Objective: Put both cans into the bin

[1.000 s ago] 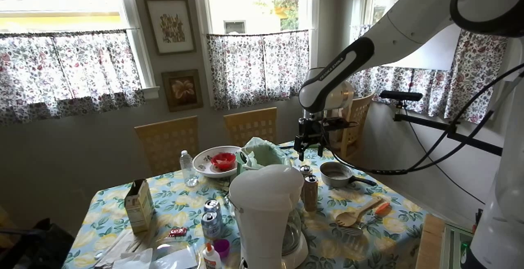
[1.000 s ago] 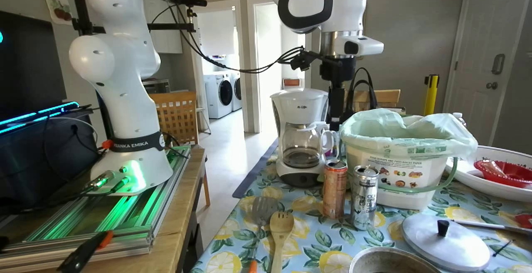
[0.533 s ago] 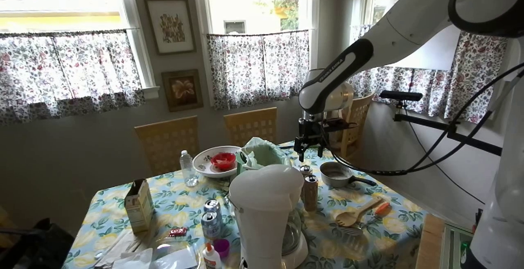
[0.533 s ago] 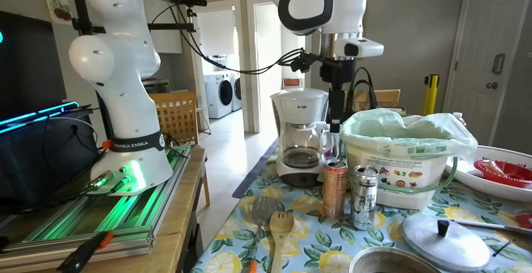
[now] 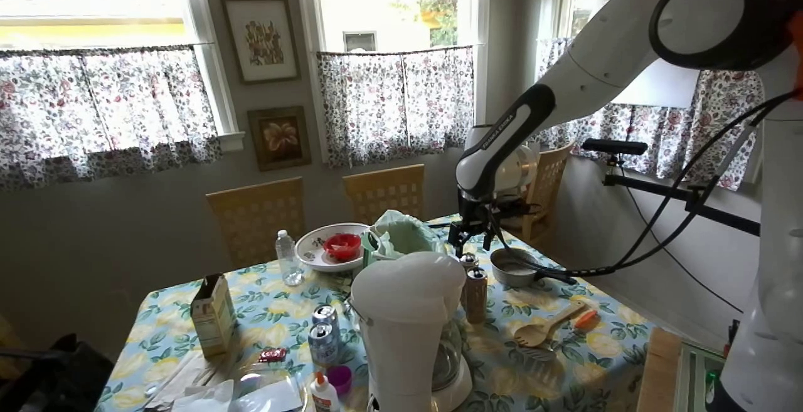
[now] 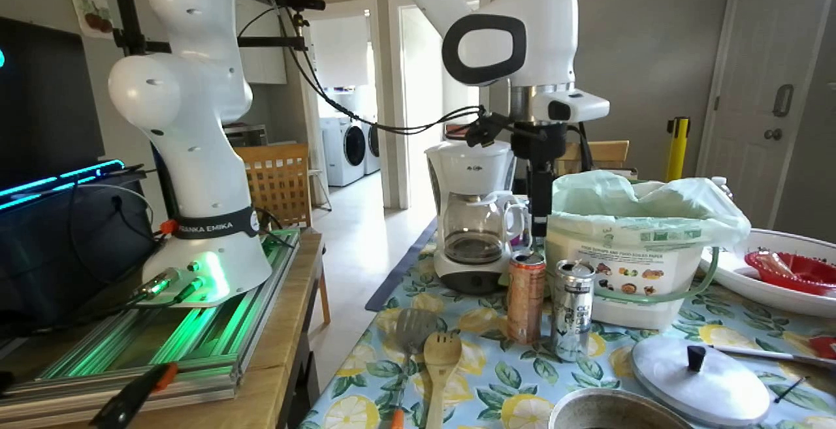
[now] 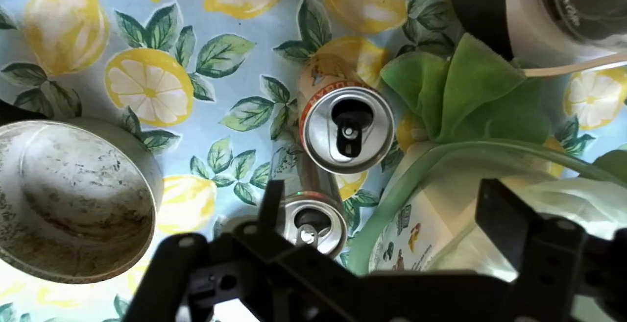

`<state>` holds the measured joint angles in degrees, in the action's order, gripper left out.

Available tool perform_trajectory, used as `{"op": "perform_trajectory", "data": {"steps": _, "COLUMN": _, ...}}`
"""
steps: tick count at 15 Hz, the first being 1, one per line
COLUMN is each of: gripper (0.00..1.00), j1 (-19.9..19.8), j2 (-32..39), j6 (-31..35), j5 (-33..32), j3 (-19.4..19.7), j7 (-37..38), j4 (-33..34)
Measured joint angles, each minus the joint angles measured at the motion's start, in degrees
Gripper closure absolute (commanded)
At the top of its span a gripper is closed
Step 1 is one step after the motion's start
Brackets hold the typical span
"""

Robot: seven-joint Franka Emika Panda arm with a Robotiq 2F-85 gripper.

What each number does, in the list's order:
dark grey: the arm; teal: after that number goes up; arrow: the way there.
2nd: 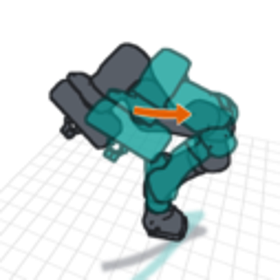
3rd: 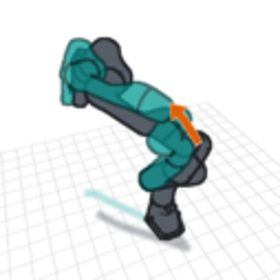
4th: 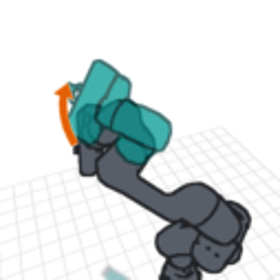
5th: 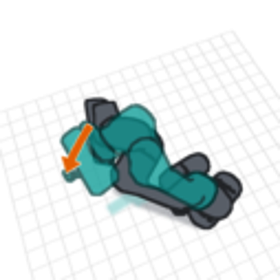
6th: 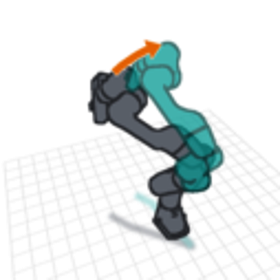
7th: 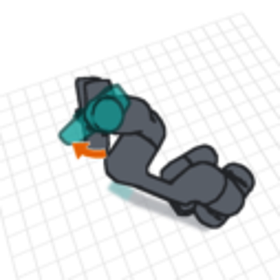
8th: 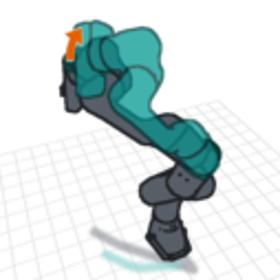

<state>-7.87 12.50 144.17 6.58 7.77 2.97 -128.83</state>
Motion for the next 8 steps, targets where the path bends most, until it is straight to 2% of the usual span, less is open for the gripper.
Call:
{"op": "perform_trajectory", "data": {"steps": 5, "gripper": 0.0, "j1": -0.14, "j2": 3.05, "j6": 2.75, "j5": 0.01, "j3": -0.04, "j7": -2.12, "j4": 0.12}}
{"op": "perform_trajectory", "data": {"steps": 7, "gripper": 0.04, "j1": -0.17, "j2": 3.72, "j6": 2.77, "j5": 0.01, "j3": -0.05, "j7": -2.31, "j4": 0.18}}
{"op": "perform_trajectory", "data": {"steps": 8, "gripper": 0.09, "j1": -0.19, "j2": 3.98, "j6": 2.83, "j5": 0.01, "j3": -0.04, "j7": -2.31, "j4": 0.21}}
